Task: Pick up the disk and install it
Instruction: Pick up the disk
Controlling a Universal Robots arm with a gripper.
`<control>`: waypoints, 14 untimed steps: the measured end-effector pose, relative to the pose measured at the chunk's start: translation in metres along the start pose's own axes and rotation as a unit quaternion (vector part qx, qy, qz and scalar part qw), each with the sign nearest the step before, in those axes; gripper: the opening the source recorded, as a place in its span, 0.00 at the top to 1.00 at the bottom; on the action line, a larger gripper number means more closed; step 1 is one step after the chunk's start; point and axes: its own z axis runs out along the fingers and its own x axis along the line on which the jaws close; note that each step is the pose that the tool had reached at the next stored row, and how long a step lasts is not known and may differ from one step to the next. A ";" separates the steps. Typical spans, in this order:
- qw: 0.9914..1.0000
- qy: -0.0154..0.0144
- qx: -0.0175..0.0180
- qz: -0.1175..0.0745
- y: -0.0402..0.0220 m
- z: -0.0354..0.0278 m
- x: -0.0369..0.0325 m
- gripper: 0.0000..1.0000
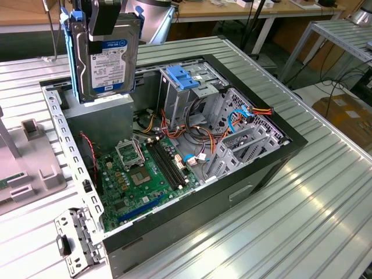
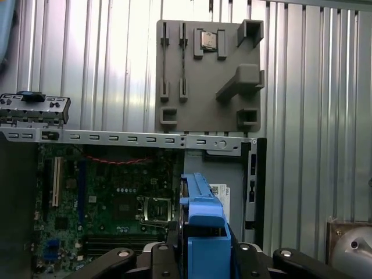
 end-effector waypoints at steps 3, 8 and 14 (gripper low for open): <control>1.000 0.000 0.000 0.000 -0.0008 -0.0001 0.0020 0.63; 1.000 0.000 0.000 0.000 -0.0021 -0.0003 0.0053 0.63; 1.000 0.000 0.000 0.000 -0.0033 -0.0007 0.0097 0.63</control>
